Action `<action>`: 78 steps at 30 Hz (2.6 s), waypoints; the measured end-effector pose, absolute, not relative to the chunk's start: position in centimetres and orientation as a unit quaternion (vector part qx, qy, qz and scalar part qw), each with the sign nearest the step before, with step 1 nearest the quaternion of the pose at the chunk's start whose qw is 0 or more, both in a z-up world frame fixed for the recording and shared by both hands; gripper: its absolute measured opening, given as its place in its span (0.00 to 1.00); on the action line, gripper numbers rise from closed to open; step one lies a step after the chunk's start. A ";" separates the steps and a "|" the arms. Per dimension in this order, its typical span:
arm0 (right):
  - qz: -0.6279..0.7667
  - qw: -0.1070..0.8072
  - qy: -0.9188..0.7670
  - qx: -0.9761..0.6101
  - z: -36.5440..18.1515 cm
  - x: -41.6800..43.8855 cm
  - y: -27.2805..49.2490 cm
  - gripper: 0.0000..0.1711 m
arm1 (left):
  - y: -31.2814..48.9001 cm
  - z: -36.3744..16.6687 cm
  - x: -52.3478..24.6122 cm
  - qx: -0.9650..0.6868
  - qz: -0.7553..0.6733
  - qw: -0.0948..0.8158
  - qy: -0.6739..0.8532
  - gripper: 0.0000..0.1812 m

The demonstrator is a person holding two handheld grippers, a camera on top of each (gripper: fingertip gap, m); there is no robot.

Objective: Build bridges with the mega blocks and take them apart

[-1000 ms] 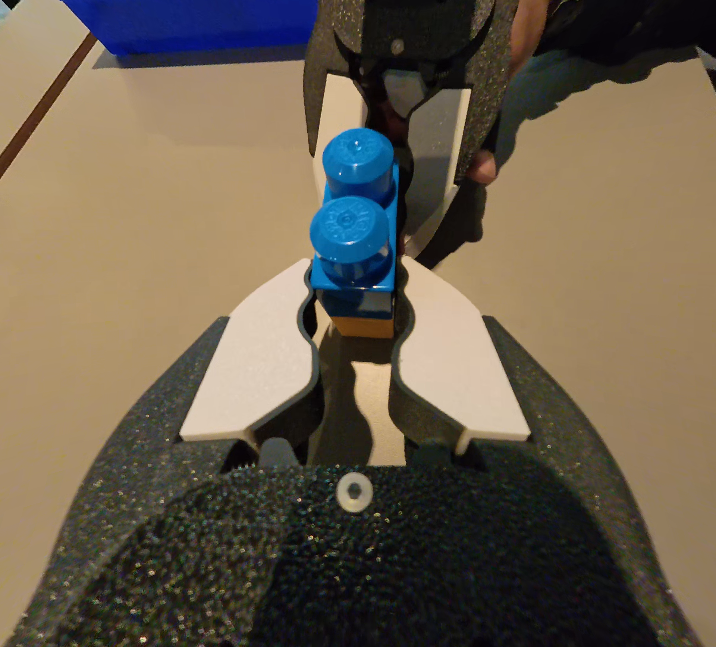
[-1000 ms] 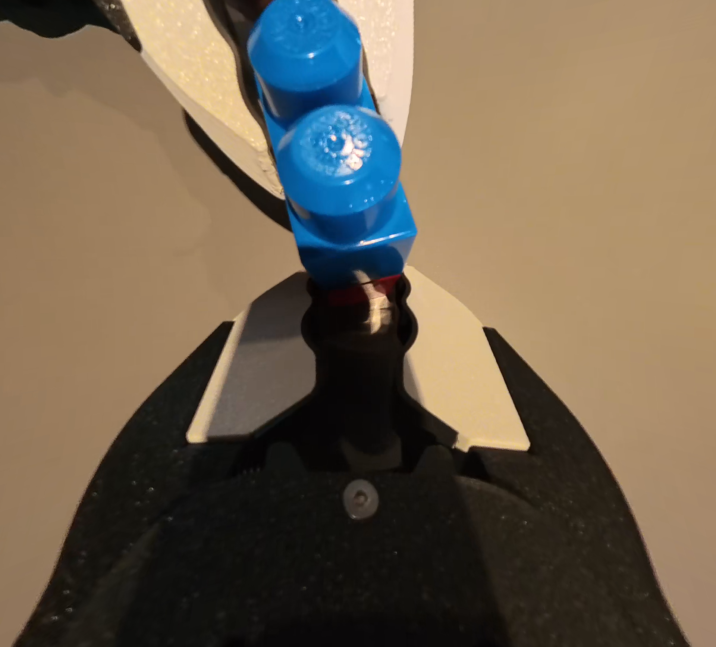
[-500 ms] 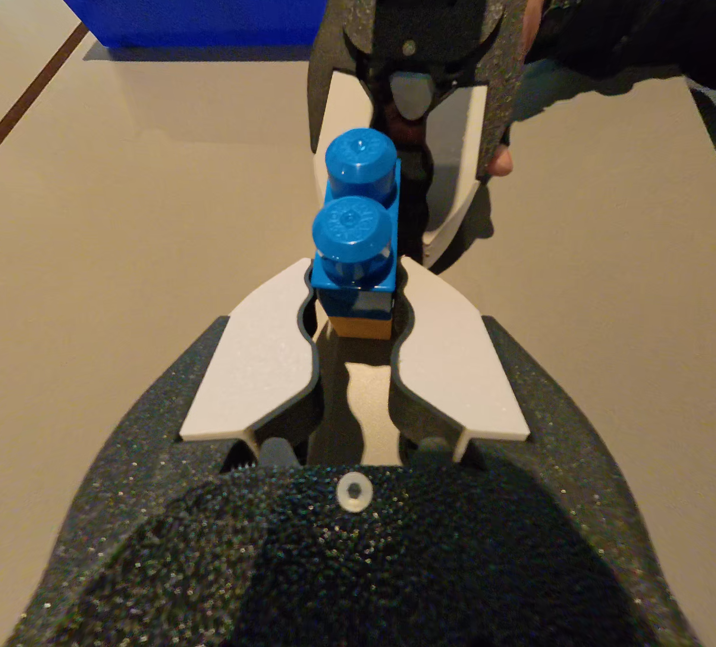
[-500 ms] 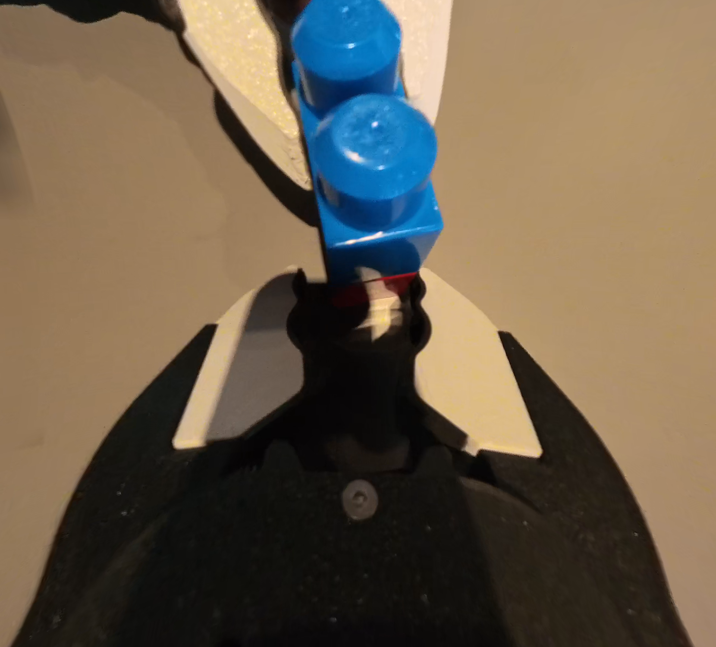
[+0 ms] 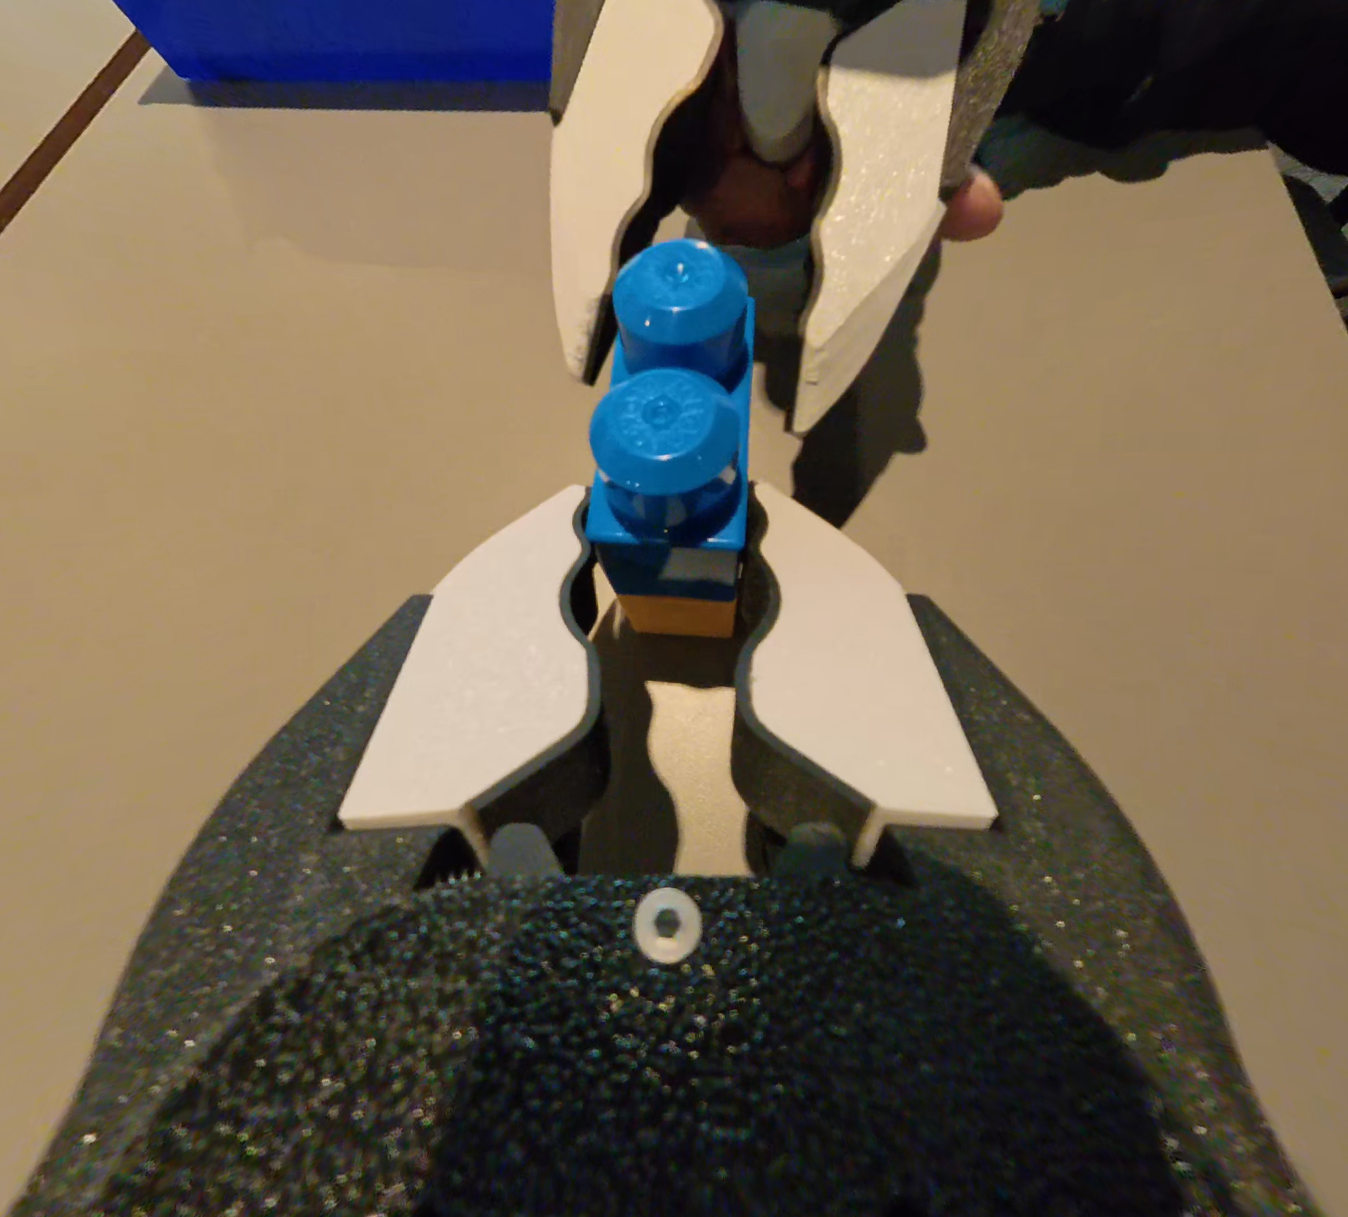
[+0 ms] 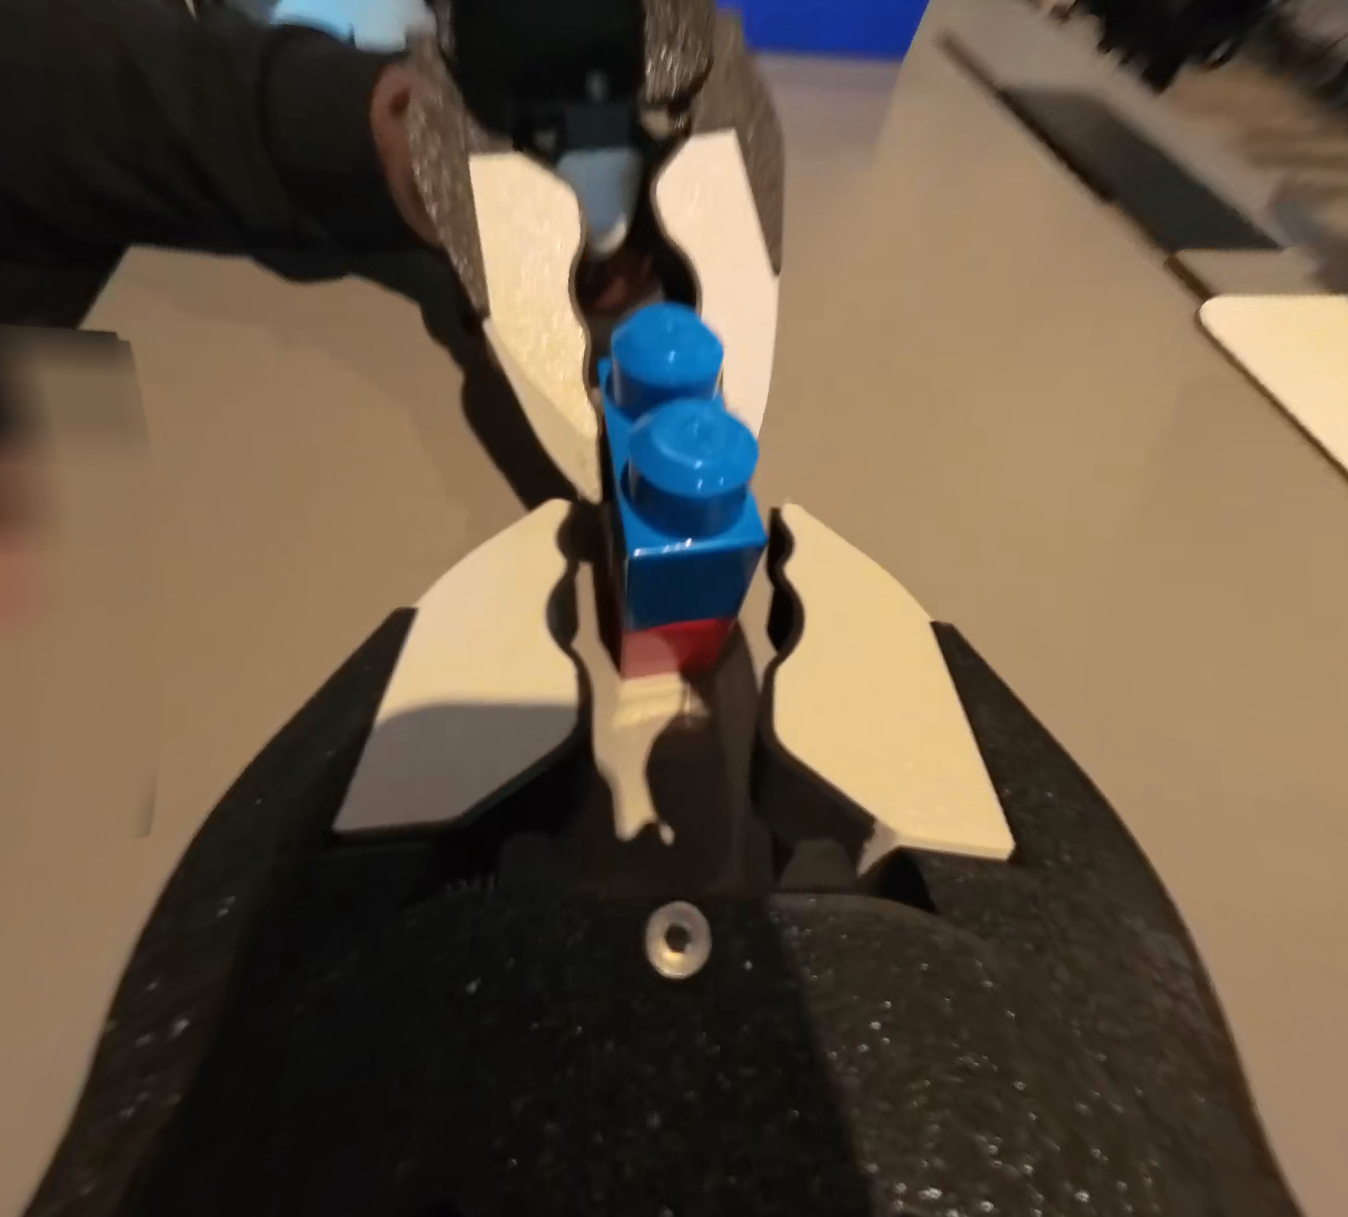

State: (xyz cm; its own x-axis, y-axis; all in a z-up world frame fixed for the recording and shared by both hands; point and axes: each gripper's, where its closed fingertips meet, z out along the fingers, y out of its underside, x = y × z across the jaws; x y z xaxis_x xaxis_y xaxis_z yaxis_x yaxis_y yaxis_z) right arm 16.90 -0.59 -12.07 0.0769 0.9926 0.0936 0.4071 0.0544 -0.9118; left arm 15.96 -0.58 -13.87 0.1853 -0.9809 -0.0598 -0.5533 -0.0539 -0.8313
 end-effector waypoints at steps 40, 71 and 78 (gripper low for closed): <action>0.380 0.375 -0.568 -0.626 -13.4 17.3 -0.7 0.24 | -0.4 -14.2 15.0 -0.671 -0.320 0.361 0.564 0.19; 0.356 0.354 -0.573 -0.647 -14.1 17.1 -1.0 0.22 | -0.7 -14.4 15.0 -0.666 -0.336 0.344 0.569 0.19; 0.364 0.346 -0.567 -0.653 -14.2 17.0 -1.0 0.23 | -0.7 -14.4 15.0 -0.666 -0.342 0.342 0.567 0.19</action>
State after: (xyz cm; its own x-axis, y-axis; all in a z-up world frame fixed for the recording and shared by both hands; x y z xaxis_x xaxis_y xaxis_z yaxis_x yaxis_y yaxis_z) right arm 17.05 -1.03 -14.18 0.0909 0.9924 -0.0832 0.4885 -0.1172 -0.8647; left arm 14.98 -0.71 -14.42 0.1217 -0.9902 0.0688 -0.5222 -0.1228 -0.8439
